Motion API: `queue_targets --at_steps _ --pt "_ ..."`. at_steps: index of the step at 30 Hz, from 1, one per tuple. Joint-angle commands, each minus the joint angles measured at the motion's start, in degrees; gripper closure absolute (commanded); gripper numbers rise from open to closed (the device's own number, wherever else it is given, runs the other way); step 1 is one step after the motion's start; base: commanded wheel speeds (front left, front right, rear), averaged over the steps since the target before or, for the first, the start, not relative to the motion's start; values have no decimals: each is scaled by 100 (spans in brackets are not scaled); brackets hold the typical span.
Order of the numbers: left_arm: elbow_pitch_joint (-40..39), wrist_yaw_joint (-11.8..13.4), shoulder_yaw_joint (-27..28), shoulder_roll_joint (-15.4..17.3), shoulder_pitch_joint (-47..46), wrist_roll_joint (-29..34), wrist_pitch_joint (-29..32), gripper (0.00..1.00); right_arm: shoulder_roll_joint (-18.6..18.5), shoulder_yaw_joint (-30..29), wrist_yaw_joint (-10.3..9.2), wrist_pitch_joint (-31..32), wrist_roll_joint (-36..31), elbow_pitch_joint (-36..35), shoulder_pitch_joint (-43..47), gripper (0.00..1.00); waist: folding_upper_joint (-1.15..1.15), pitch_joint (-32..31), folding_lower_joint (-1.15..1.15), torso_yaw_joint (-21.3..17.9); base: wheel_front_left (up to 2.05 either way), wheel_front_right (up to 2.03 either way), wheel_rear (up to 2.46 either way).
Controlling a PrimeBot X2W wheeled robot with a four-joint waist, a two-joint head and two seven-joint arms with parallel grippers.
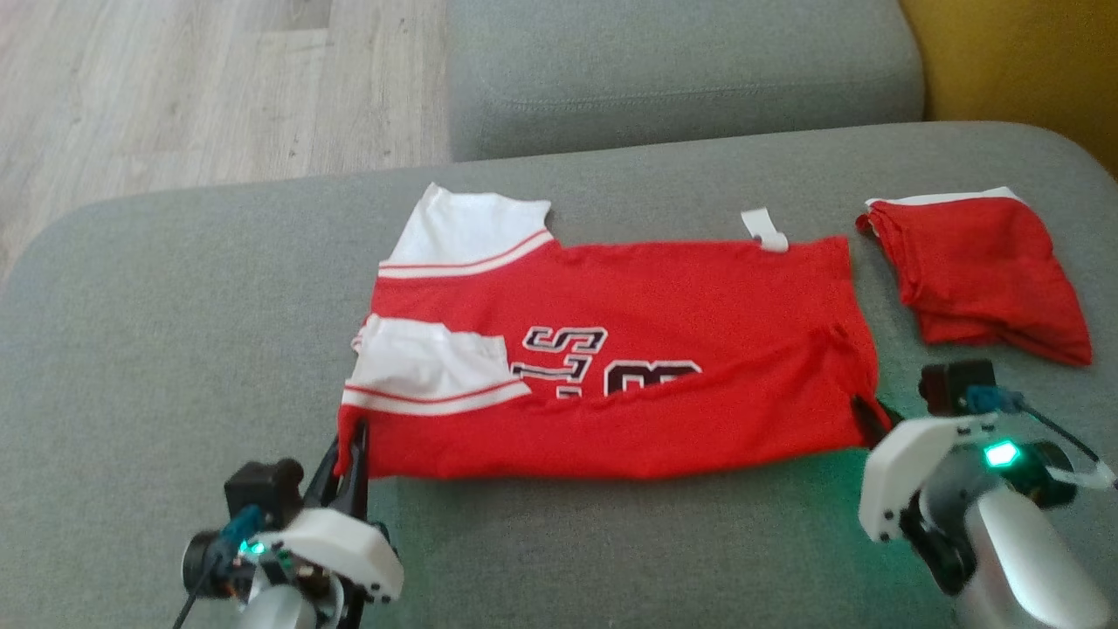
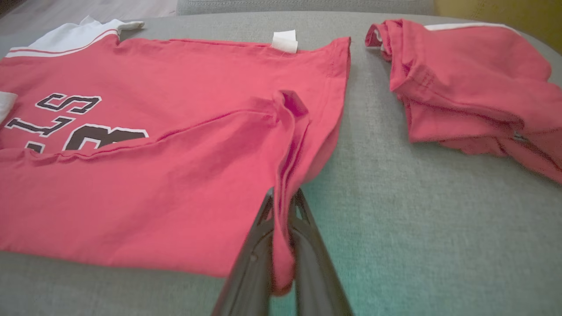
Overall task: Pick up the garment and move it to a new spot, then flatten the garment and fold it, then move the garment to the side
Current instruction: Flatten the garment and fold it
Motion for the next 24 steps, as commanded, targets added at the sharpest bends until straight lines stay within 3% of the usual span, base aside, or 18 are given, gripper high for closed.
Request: queue_targets --at_steps 1,12,13,14,18,24 --pt "-272 40 167 143 -131 -51 13 100 -110 110 -4 63 54 -324 -68 100 0 -24 1 -10 0 0 0" --pt "-1306 156 -64 290 497 -81 894 100 -106 -219 -4 1015 173 -1953 976 100 0 34 1 -9 0 0 0" --pt "-1349 163 -81 316 495 -62 938 63 -77 -254 -4 1017 138 -2054 1001 25 0 72 1 -13 0 0 0" --pt "-1401 200 -58 328 470 -50 908 0 -21 -320 -4 1018 128 -2131 1017 0 0 111 1 -15 0 0 0" --pt "-1533 278 52 350 292 -52 702 0 170 -529 -4 937 52 -2411 941 0 0 277 1 -36 0 0 0" --pt "-1780 204 209 388 -259 -82 201 0 374 -848 -4 297 -296 -2704 495 0 0 596 1 -106 0 0 0"
